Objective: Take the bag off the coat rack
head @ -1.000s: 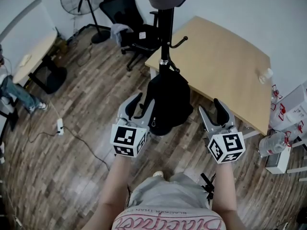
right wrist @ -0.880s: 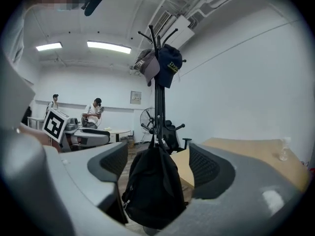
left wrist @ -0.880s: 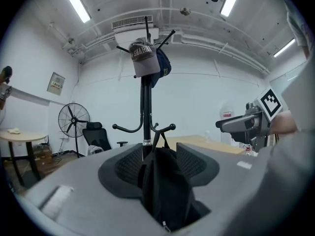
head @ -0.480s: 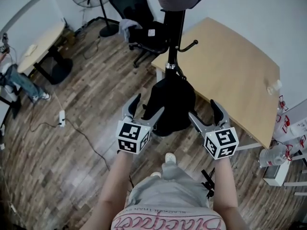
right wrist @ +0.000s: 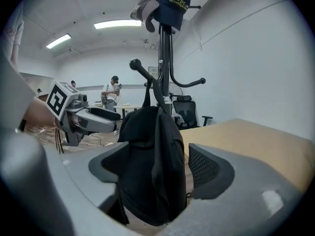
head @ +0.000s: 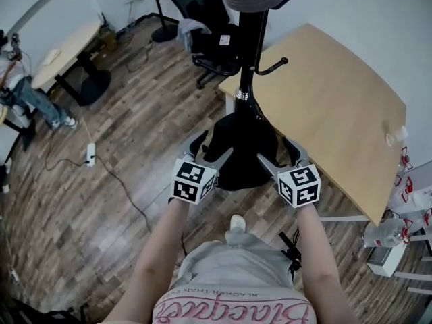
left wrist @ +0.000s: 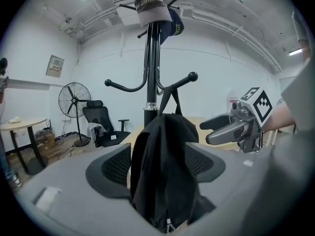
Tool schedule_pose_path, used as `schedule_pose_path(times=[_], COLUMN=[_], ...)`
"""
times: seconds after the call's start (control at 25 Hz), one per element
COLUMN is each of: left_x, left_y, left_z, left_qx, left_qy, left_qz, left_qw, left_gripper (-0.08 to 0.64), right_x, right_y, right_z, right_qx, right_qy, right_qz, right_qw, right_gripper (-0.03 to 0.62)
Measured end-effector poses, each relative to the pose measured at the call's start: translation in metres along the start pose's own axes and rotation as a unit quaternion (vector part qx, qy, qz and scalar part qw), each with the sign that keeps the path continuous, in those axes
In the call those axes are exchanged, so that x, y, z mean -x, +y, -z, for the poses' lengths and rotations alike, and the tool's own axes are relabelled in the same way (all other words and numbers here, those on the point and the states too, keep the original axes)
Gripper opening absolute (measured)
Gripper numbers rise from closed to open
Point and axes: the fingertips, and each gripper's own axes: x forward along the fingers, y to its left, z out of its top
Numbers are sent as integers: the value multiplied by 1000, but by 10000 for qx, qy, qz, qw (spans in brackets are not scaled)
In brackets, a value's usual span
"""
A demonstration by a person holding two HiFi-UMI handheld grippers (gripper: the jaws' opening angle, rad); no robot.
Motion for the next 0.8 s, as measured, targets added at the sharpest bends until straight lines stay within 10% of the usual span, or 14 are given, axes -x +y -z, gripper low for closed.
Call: schedule_pose_path(times=[0.8], left_x=[-58], left_y=[17], left_z=[73], left_qx=[93], left_qy=[1017], left_qz=[-239], left_qw=[9945], left_gripper=[285], right_x=[-87], right_y=[-21], right_z=[73], right_qx=[-295], right_qy=[1267], right_qz=[-165], right_qw=[9914], right_gripper=[325])
